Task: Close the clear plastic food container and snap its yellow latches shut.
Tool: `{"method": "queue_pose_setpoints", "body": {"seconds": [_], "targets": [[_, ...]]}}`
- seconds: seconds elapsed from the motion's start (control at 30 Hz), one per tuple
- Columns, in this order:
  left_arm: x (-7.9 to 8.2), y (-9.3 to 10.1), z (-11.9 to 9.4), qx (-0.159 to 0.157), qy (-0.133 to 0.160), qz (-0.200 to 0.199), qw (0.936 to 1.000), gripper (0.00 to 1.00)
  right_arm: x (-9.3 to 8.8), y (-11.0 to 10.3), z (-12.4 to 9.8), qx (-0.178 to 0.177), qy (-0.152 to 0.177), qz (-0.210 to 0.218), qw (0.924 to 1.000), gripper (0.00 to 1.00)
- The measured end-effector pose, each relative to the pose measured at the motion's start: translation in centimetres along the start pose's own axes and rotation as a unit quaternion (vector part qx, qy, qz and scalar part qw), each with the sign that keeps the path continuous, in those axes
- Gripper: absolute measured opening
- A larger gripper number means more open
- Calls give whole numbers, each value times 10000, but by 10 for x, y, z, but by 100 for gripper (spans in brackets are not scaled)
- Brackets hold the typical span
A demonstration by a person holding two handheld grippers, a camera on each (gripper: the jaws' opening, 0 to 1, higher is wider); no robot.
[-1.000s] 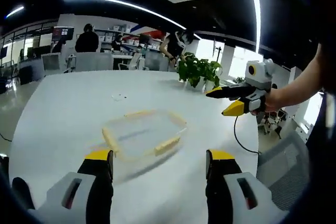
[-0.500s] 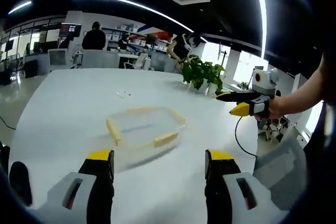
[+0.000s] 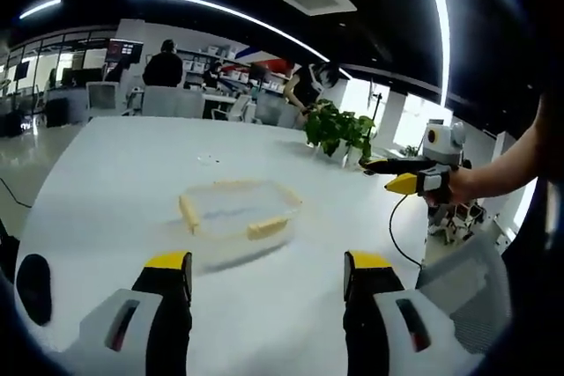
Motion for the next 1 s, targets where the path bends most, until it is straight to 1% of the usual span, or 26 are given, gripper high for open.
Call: {"method": "queue_pose_setpoints", "body": {"seconds": [0.17,0.4,0.47,0.5,0.53,0.57,0.63,0.67,0.73,0.9,1.0], "targets": [[-5,11,-10,34,46,-68,10000,70,-2,-6,-8,17,69,66,10000,64],[-11,16,-23,192,97,-196,9996,69,-7,-5,-22,-40,95,174,9998,64],[-9,15,-27,325,116,-74,9994,64,-8,-4,-25,-86,130,198,9997,64],[-4,15,-30,412,215,121,9988,62,-8,-4,-27,-104,154,230,9996,64],[-3,15,-32,443,252,121,9986,62,-7,-4,-28,-116,196,269,9994,64],[-2,15,-33,477,275,83,9984,63,-7,-5,-30,-114,221,297,9993,64],[0,15,-35,547,384,-124,9977,64,-8,-7,-34,-150,252,277,9992,64],[-3,14,-36,568,370,-157,9976,65,-9,-7,-35,-155,252,272,9992,64],[-7,16,-37,608,304,-161,9976,65,-11,-9,-38,-160,257,271,9992,64],[-9,27,-42,581,332,-247,9975,65,-16,-15,-44,-149,232,201,9994,64],[-10,33,-46,556,347,-289,9974,65,-19,-18,-48,-173,253,262,9992,64]]}}
Point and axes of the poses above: the point that each gripper's makers call its tool centre point, and the gripper's own axes: z roughly forward along the fingers, y roughly to its right, x roughly out of its top, the point moved 2 cm from there along -z, roughly backward along the fingers, and after that the axes turned 14 degrees about z, right-handed, at the moved point
